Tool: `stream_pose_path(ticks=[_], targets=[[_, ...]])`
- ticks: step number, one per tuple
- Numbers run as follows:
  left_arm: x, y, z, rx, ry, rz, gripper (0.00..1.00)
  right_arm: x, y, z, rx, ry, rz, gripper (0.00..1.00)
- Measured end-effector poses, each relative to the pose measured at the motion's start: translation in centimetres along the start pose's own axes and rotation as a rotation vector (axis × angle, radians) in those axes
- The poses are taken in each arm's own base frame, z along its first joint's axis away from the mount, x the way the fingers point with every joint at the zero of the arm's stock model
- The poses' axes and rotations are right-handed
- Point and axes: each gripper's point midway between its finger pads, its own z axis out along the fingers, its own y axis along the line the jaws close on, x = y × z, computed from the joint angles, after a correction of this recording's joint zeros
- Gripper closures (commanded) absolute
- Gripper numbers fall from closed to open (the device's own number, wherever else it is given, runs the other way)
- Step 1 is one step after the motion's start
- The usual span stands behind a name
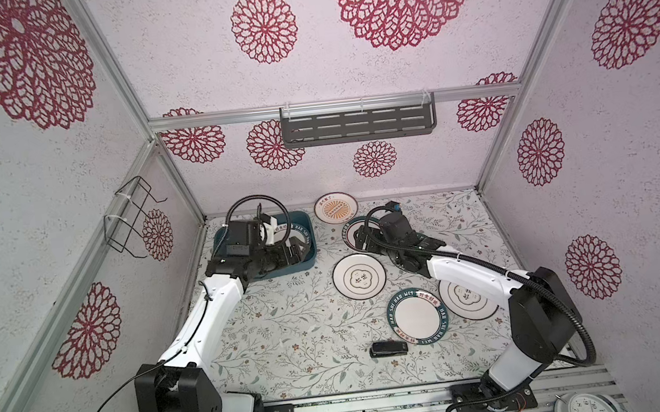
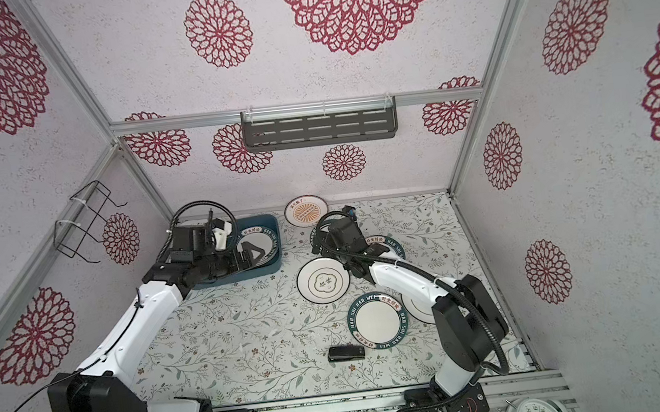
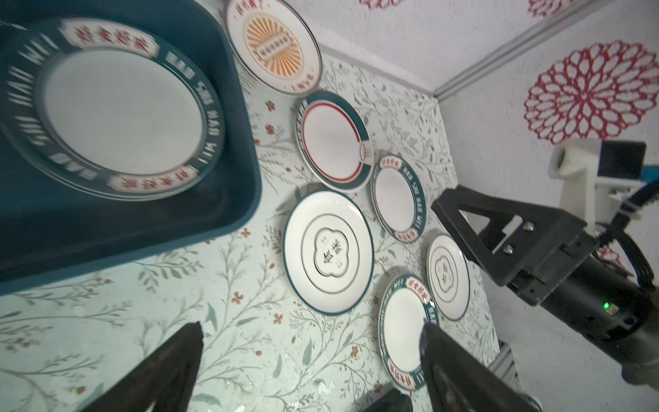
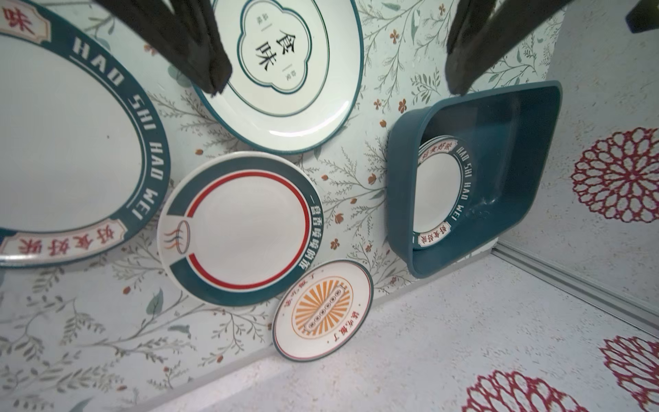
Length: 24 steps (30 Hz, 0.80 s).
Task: Place the plates into the plastic bin on the countertop
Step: 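Move both grippers toward the white plate with the green cloud emblem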
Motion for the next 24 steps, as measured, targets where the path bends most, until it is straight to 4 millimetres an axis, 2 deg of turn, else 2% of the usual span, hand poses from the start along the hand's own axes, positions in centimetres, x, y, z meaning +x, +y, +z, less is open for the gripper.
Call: stream_pose_path(ticks=[6,11,15,24], targets=[[3.9,-0.8,4.3,0.019,0.145,0.030,0.03,2.7,-3.6,0.8,0.049,0.100,0.019,0.01],[6.0,0.1,9.0,0.017,0.267,0.034,0.01,3.5,-5.1,1.5,0.073,0.137,0.032,0.01],[6.6,1.0,11.9,0.011,0.329,0.050,0.01,4.6,-6.0,2.8,0.093,0.162,0.034,0.01],[6.1,1.1,15.8,0.056,0.386,0.072,0.06,6.6,-7.9,5.3,0.111,0.205,0.092,0.01]])
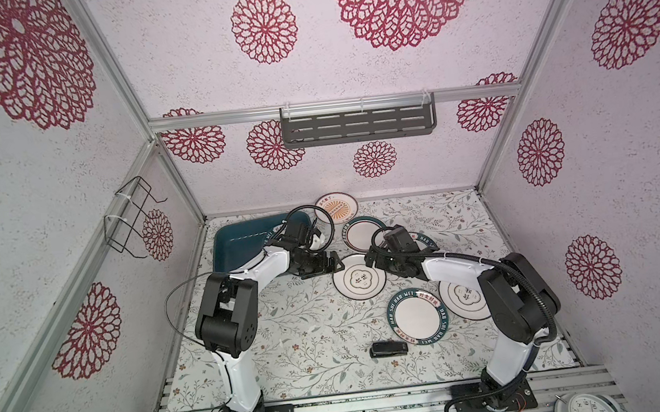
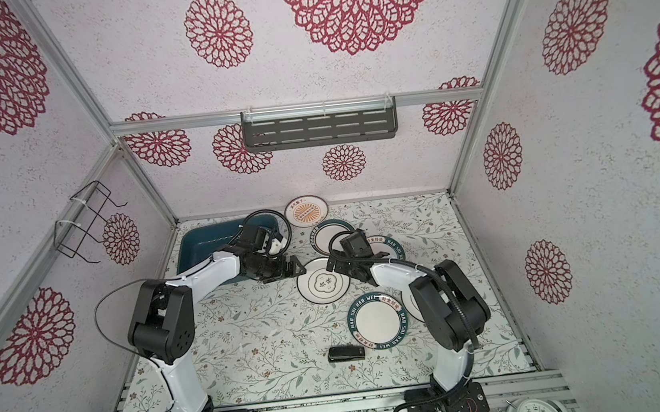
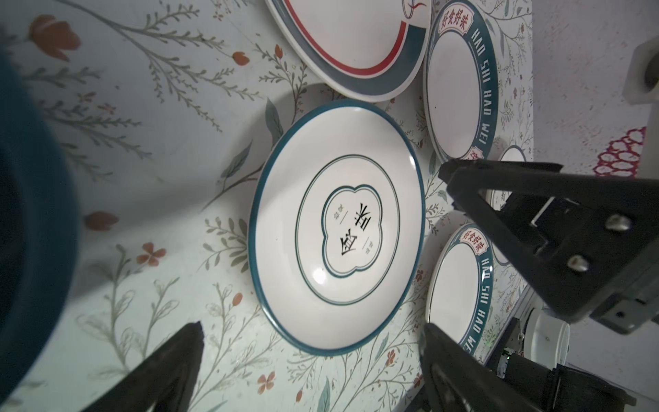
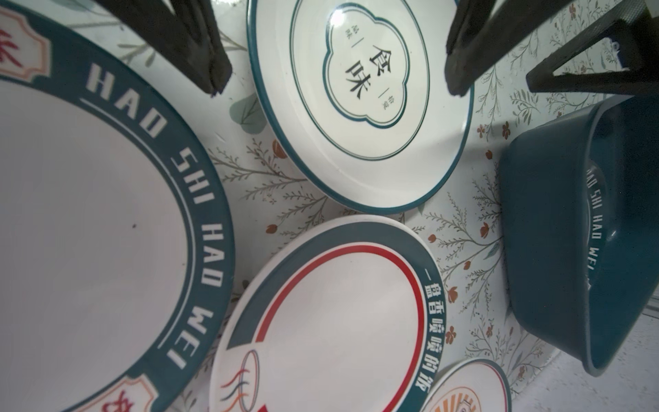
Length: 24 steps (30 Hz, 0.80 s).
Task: Place the plates into the plastic bin on the countertop
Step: 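Move both grippers toward the white plate with the green cloud emblem, then grasp the cloud-emblem plate with the left gripper while the right gripper pushes it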
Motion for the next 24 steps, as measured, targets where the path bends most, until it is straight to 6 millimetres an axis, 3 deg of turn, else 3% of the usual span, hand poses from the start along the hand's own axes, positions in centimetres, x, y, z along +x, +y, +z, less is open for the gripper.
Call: stream_pose_path(ticks=[4,8,15,24], targets=[[0.0,0.0,1.8,0.023,0.036,0.004,0.08,0.5,-0.2,0.9,-0.005,0.014,0.020,0.01],[1.3,1.0,3.6,0.013,0.094,-0.018,0.10,0.7,0.1,1.3,-0.027,0.027,0.035,0.01],[1.0,0.5,4.2,0.048,0.105,-0.021,0.18,1.6,0.4,2.3,-0.058,0.069,0.043,0.01],[1.1,0.4,4.2,0.053,0.109,-0.081,0.48,1.1,1.3,3.0,-0.114,0.094,0.048,0.01]])
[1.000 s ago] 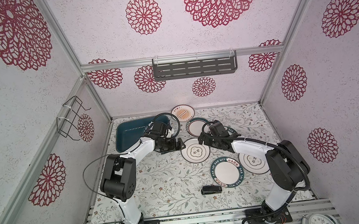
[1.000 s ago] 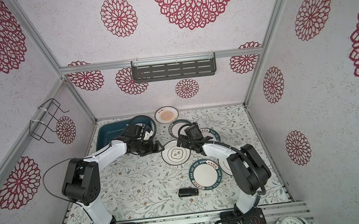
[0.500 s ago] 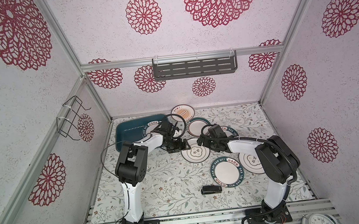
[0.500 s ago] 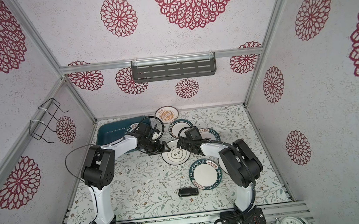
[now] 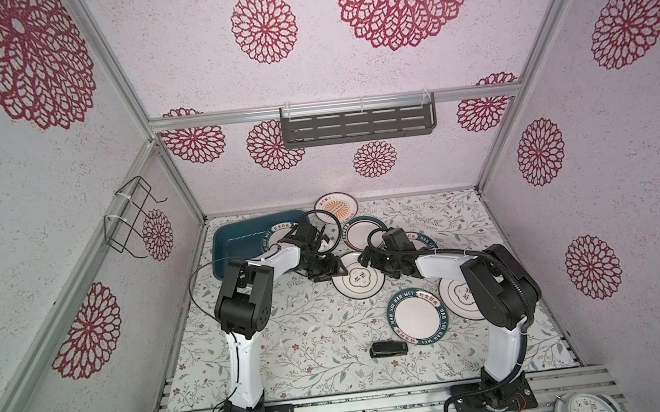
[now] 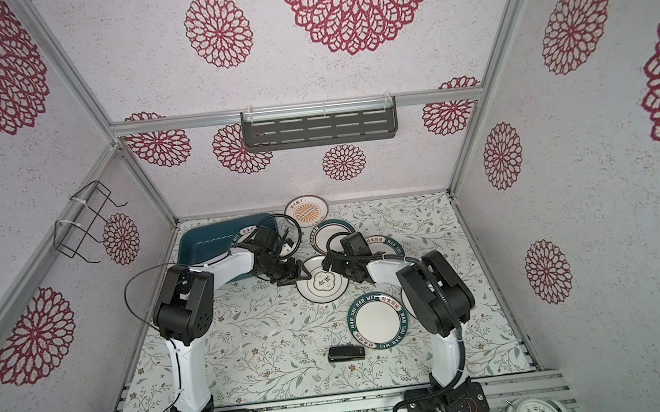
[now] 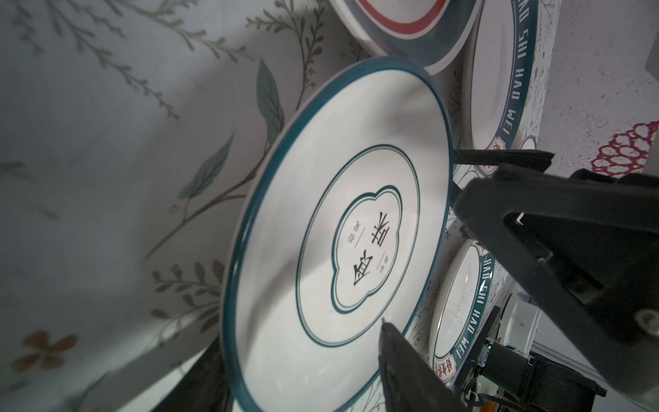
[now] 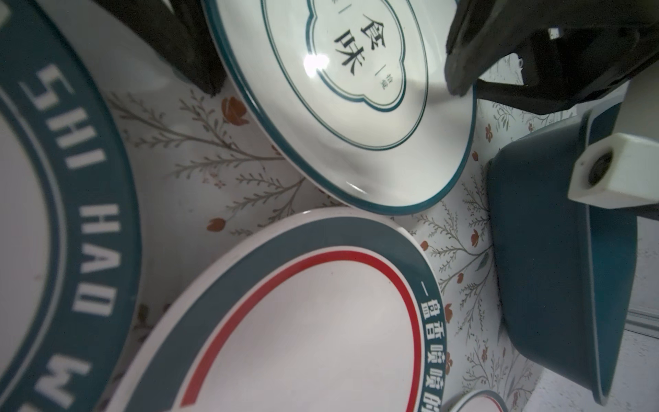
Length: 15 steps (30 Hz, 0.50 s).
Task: Place the plates into the plastic bin on the countertop
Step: 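Grasp the cloud-emblem plate with the left gripper while the right gripper pushes it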
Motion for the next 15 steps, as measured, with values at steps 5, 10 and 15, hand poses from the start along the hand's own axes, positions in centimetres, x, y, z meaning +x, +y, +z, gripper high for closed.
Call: stream_pose_path(ticks=[5,10,15], targets=[[-0.1,-0.2,-0.1,0.008,-0.010,-0.025,0.66,0.1,0.2,0.0,-0.027,0.002,0.000,0.01],[-0.1,-0.8,-0.7,0.014,-0.027,-0.041,0.82,0.3,0.2,-0.1,-0.053,-0.008,-0.001,0.01],[-0.4,-2.2,-1.9,0.047,-0.049,-0.039,0.95,0.6,-0.1,-0.6,-0.051,-0.001,0.000,0.01]])
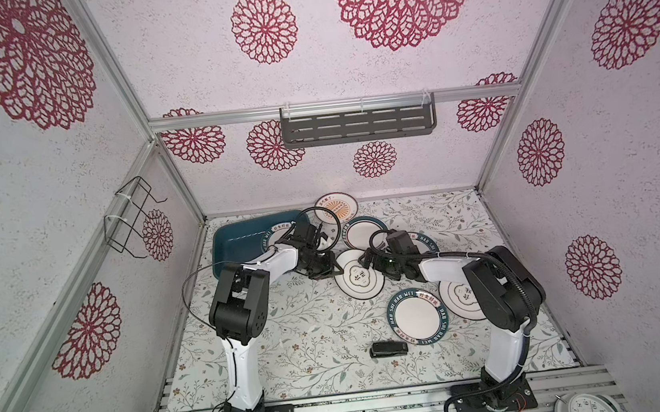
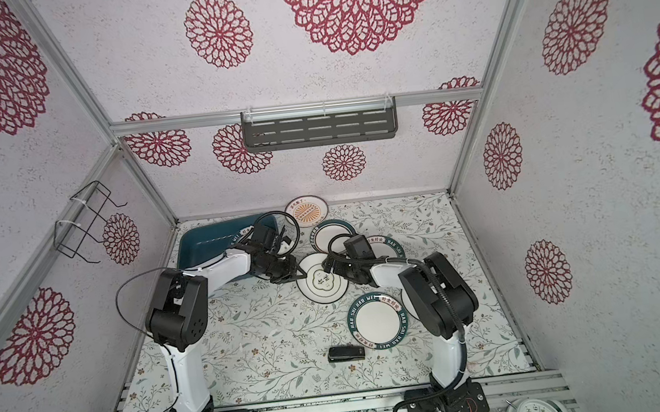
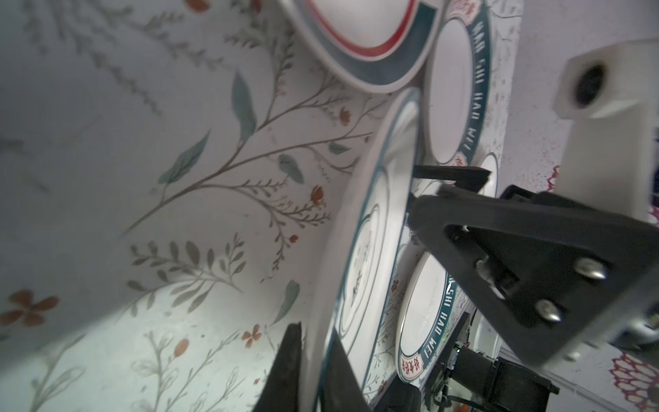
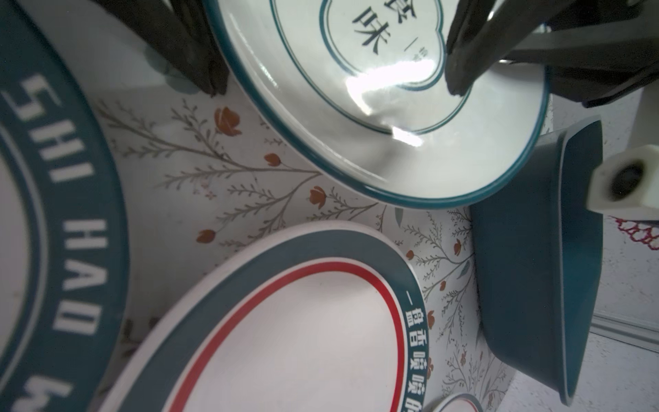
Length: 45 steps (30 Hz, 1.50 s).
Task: Place the plates into the plastic bin on the countertop
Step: 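Grasp the cloud-emblem plate with the left gripper while the right gripper pushes it, then lift the cloud-emblem plate into the bin with left gripper while right arm retracts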
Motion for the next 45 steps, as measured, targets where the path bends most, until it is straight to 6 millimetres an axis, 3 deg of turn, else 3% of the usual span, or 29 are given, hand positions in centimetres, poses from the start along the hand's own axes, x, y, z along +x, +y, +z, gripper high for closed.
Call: stream_pose_path(ticks=[8,14,19,26,35,39,45], targets=[[-0.6,-1.9,-2.0,0.013,-0.041,-0.002,1.00,-0.7,1.5,-2.7,-0.002,-0.009,-0.039,0.01],[-3.2,-4.4,-6.4,0.068,-0.150,0.008,1.00,-4.9,6.2,-6.5,-0.055,-0.122,-0.138,0.01],[-5.6,-4.0,-11.1,0.114,-0.256,-0.038,1.00,-8.8,11.2,-9.9,-0.140,-0.236,-0.217,0.01],[-8.9,0.9,-17.2,0.120,-0.405,-0.155,1.00,-12.9,17.6,-12.9,-0.267,-0.334,-0.293,0.01],[-10.7,8.4,-23.2,0.076,-0.550,-0.286,1.00,-14.5,21.9,-9.5,-0.382,-0.330,-0.346,0.01],[-11.7,11.9,-23.6,0.033,-0.566,-0.328,1.00,-15.7,24.6,-8.1,-0.455,-0.346,-0.382,0.01],[-13.1,15.8,-21.1,-0.005,-0.522,-0.350,0.99,-16.3,26.8,-7.3,-0.518,-0.354,-0.409,0.01]])
